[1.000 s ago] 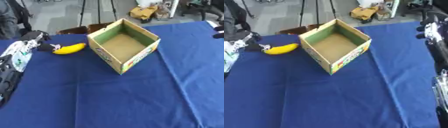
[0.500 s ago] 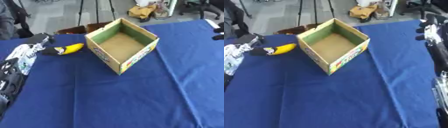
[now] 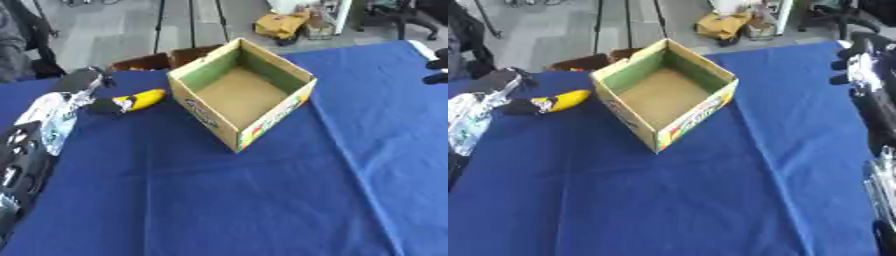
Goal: Pick up objects on the table and place them in the box.
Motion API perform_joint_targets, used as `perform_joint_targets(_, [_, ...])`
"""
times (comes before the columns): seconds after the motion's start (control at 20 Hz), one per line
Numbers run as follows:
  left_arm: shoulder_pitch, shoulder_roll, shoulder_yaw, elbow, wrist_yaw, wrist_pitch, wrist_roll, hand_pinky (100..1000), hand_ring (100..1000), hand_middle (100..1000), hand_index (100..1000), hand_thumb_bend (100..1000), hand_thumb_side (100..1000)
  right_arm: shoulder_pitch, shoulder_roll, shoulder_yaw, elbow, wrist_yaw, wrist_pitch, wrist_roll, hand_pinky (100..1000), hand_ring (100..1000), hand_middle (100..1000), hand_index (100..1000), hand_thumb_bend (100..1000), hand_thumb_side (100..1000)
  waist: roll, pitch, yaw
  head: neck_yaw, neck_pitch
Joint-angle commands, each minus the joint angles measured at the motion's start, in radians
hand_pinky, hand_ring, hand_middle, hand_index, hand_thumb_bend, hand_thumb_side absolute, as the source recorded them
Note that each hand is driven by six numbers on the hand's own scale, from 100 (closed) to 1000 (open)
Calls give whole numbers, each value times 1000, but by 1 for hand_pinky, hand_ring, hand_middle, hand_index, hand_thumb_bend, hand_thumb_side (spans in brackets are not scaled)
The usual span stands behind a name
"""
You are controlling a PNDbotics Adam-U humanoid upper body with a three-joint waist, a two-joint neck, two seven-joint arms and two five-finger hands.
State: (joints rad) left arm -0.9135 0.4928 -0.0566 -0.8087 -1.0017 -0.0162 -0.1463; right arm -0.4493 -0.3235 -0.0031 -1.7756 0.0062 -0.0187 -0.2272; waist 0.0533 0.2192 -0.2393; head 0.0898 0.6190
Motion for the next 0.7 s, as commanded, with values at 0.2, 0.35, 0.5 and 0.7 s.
perform_joint_targets(0.2, [-5, 22, 1, -7, -9, -11, 4, 781, 722, 678, 765, 403, 653, -23, -32, 0, -10, -12, -2, 7, 551, 627, 589, 781, 100, 595, 3, -3, -6, 1, -30])
perform_joint_targets(0.35, [1, 21, 2, -6, -18, -13, 6, 782, 723, 678, 765, 401, 652, -26, -31, -1, -12, -13, -3, 8, 551, 627, 589, 781, 100, 593, 5, 3, -11, -4, -40])
perform_joint_targets(0.5, [6, 21, 3, -4, -23, -14, 20, 785, 726, 679, 765, 397, 651, -26, -32, -1, -12, -14, -3, 8, 551, 627, 589, 781, 100, 590, 6, 7, -15, -6, -43])
perform_joint_targets(0.7, [10, 18, 1, 2, -24, -20, 30, 777, 710, 666, 758, 389, 645, -27, -31, -2, -13, -15, -3, 8, 552, 628, 589, 781, 100, 589, 8, 9, -19, -6, -43])
